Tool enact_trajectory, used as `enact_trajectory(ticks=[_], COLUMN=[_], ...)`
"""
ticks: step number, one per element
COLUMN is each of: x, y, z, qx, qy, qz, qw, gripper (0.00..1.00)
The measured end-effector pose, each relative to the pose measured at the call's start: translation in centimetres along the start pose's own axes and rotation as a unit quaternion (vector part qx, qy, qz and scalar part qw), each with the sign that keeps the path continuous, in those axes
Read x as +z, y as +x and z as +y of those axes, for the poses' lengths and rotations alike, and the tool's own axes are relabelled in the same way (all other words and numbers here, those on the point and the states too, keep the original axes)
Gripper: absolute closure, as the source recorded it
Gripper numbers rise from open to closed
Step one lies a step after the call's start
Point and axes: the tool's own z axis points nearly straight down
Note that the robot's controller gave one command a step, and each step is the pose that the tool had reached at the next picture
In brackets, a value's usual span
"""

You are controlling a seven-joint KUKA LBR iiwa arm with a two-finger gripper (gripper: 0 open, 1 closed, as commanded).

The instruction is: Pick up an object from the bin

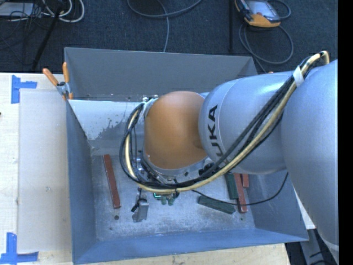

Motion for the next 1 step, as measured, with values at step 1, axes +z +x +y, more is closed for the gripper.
enact_trajectory(ticks=[1], x=[9.27], y=[-3.6], z=[-7.39], qx=[0.095], qy=[0.001], qz=[-0.0013], qw=[0.9955], gripper=[0.0])
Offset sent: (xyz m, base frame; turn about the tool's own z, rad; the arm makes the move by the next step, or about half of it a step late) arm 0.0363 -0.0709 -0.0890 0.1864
